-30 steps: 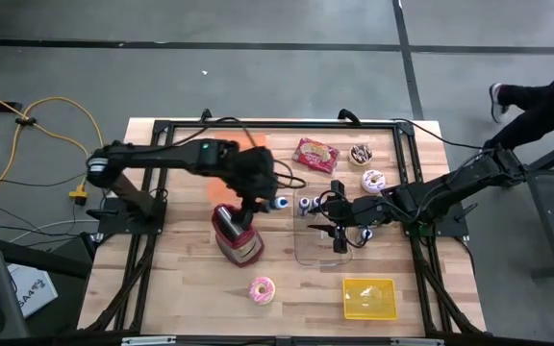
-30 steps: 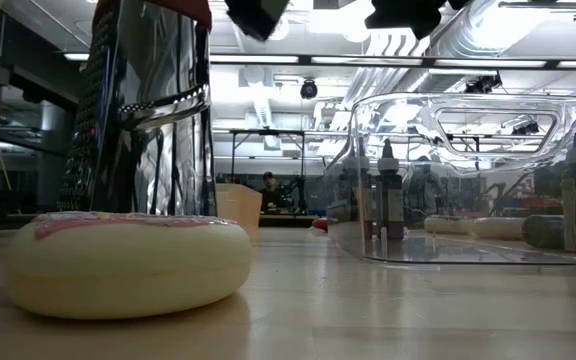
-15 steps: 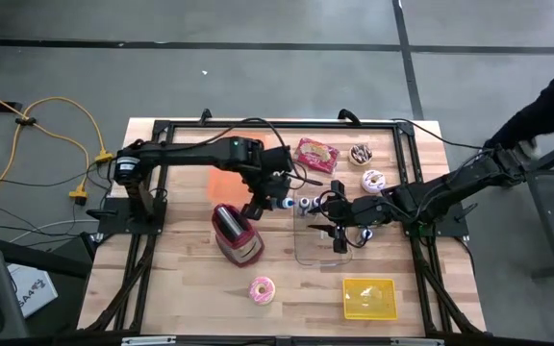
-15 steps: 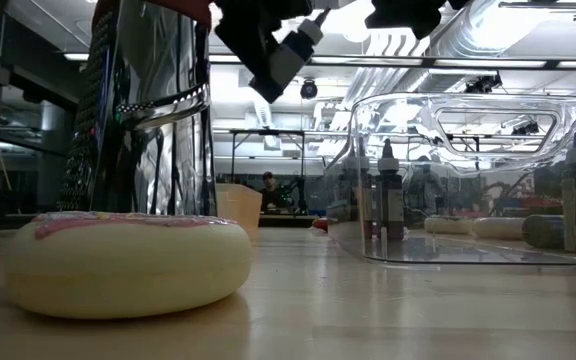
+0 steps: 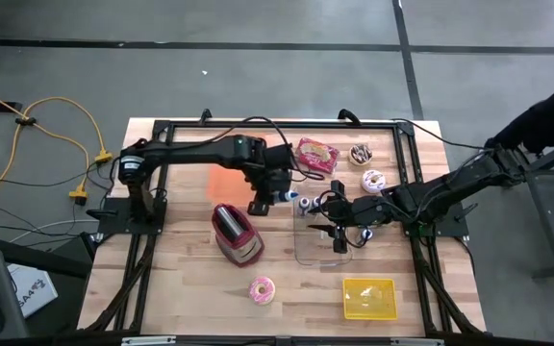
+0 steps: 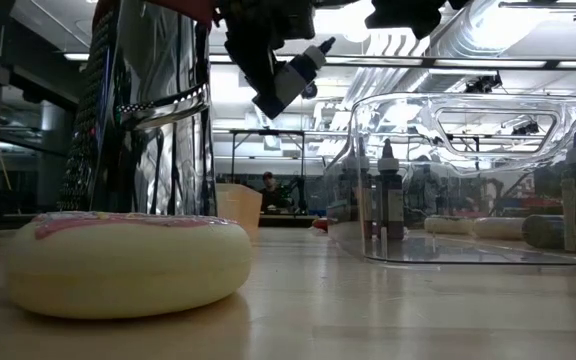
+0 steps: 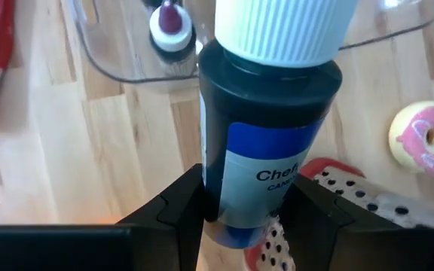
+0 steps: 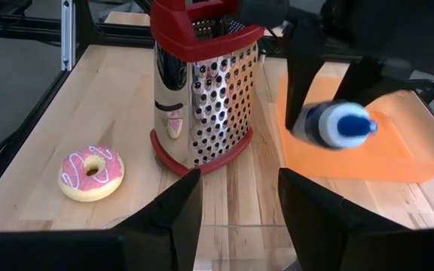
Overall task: Pick & Place Food Item
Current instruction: Put the bottom left blue food coloring bottle into the transparent bin
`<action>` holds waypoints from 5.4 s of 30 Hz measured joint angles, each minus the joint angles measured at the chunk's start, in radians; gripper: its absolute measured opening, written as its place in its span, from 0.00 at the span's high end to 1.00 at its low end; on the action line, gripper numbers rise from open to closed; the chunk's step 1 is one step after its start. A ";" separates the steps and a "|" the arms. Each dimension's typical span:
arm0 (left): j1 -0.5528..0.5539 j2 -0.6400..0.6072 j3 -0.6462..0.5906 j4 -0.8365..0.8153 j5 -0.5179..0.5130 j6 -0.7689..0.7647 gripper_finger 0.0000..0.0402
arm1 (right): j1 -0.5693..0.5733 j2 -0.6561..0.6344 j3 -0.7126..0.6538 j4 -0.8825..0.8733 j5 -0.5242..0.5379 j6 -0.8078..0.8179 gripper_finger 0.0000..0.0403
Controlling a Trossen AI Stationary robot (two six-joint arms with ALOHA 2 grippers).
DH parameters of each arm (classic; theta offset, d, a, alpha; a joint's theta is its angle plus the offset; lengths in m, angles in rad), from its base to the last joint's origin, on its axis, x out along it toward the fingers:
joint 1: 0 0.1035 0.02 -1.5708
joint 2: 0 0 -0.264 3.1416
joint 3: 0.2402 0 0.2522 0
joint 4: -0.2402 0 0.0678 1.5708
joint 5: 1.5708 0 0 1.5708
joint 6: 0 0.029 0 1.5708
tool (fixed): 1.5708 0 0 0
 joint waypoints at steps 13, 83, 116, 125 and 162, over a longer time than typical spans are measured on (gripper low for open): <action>-0.021 0.018 -0.001 0.038 -0.004 -0.208 0.65 | 0.000 0.000 0.000 0.003 0.000 0.000 0.60; -0.077 0.018 -0.001 0.094 -0.025 -0.236 0.65 | -0.009 0.000 0.000 0.073 -0.191 0.284 0.60; -0.117 0.002 0.010 0.156 -0.026 -0.155 0.65 | 0.013 -0.001 0.000 -0.062 0.084 0.131 0.60; -0.130 0.002 0.011 0.167 -0.026 -0.155 0.65 | 0.002 0.000 0.000 -0.001 0.111 0.094 0.60; -0.130 0.003 0.011 0.251 -0.023 -0.131 0.65 | -0.030 -0.001 0.000 0.089 0.054 0.025 0.73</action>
